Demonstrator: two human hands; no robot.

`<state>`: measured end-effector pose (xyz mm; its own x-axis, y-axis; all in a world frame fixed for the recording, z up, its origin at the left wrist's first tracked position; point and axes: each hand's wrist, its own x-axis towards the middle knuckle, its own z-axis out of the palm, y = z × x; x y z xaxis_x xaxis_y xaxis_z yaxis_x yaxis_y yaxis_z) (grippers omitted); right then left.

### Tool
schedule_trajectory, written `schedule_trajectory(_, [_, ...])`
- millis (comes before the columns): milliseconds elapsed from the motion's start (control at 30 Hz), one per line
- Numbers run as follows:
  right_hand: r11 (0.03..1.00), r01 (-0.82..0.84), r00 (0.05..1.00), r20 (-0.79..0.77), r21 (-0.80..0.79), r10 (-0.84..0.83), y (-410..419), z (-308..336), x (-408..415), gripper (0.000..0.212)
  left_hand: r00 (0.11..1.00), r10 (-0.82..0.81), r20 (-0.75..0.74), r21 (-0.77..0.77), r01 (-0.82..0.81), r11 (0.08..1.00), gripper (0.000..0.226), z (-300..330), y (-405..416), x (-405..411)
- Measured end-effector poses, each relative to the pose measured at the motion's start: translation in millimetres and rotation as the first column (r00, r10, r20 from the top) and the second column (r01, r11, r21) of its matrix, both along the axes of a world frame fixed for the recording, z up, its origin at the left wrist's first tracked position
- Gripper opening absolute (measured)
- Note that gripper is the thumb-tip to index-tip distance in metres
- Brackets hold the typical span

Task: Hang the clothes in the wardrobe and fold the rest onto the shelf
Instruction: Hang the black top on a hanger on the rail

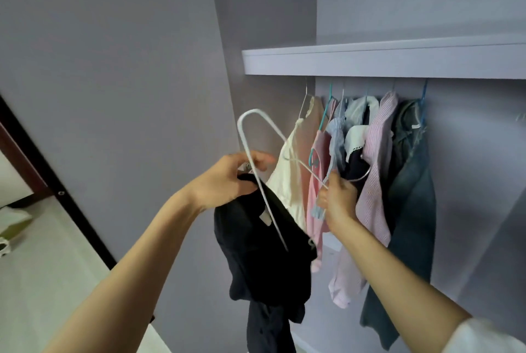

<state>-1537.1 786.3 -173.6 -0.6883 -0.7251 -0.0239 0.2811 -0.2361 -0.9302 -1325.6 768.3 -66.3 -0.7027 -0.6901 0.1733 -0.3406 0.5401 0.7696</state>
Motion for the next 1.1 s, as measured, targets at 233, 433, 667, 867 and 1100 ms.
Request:
schedule_trajectory(233, [0.969,0.129,0.981,-0.117,-0.209,-0.156,0.8,46.4,-30.0,0.061,0.84,0.372,0.396,-0.346,-0.238,0.907,0.021,-29.8,-22.3,13.0])
schedule_trajectory(433, [0.989,-0.03,0.95,0.302,-0.144,0.073,-6.6,34.8,-6.9,0.042,0.983,0.159,0.095,-0.212,-0.136,0.968,0.018,-10.1,-8.4,-11.9])
schedule_trajectory(667, [0.982,-0.033,0.994,0.097,-0.185,0.051,-17.6,14.2,27.7,0.034,0.984,0.044,-0.173,0.018,-0.042,0.999,0.018,12.7,1.2,-4.0])
schedule_trajectory(867, [0.978,0.207,0.849,-0.49,-0.032,-0.196,-22.0,-3.9,9.3,0.054,0.95,0.31,0.029,-0.143,-0.303,0.942,0.021,4.2,-17.6,37.3])
schedule_trajectory(1100, [0.955,0.214,0.401,-0.873,-0.205,-0.277,-24.8,12.7,-2.3,0.034,0.652,0.557,0.514,-0.302,-0.469,0.83,0.028,-51.5,-39.3,67.9])
